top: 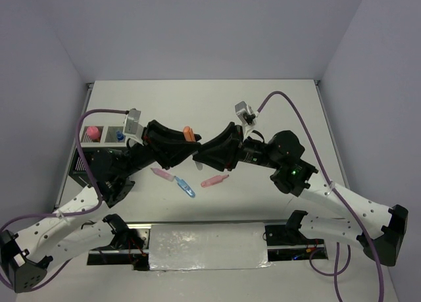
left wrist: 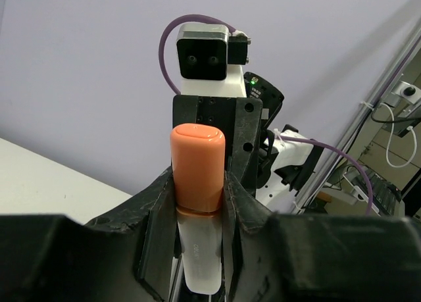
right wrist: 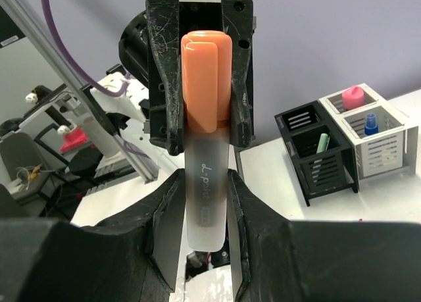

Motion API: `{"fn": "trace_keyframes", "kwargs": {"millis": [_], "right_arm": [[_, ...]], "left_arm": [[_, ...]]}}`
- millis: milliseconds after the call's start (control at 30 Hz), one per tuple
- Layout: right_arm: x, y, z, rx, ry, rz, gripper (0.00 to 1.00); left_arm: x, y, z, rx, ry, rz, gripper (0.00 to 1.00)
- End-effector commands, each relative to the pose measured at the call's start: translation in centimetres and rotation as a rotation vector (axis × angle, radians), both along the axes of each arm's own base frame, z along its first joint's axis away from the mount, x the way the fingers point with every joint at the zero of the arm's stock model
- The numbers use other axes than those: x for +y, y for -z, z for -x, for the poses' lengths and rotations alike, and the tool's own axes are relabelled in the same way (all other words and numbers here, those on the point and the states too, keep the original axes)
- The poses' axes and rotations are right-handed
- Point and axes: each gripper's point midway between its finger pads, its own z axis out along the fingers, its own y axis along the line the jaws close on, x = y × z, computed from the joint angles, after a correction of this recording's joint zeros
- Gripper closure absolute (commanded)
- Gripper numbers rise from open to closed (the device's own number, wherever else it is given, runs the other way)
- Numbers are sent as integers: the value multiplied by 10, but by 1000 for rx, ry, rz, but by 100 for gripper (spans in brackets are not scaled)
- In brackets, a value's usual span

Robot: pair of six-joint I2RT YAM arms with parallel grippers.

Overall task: Sort the stationery into containers
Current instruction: Close the pen cap on the pen.

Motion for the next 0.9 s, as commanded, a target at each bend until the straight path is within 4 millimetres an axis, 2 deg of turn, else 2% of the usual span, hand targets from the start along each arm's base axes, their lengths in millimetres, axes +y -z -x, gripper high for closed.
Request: {"fn": "trace_keyframes", "kwargs": {"millis": [0,167,267,300,333,367,400,433,500,700,867], "right_arm": [[-7,-19,6,-44,-7,-60,97],[-9,-27,7,-58,-4,-70,97],[-11,-34,7,-70,5,-81,97],[-11,-36,7,-74,6,-83,95],[-11,-38,8,-82,2,-84,91],[-10,-37,9,-83,-3,-84,80],[-11,-38,9,-88,-4,-89,74],[-10,-34,10,-87,-11,-83,59],[-8,-29,9,-87,-16,-74,49],[0,-14,5,-65,-27,-38,45],[11,-5,3,-52,-56,-4,44]], "left_arm": [[4,-22,10,-83,8,31,83],[0,-14,11,-72,32,16,92],[-3,-9,11,-61,49,7,86],[-3,-9,11,-63,52,8,100],[-4,-9,11,-63,57,10,100],[-3,-9,12,-63,55,18,100],[-1,-11,13,-72,53,23,100],[1,-15,16,-87,55,29,100],[3,-22,24,-131,65,28,100],[9,-34,33,-208,61,31,100],[8,-38,30,-204,47,25,100]]}}
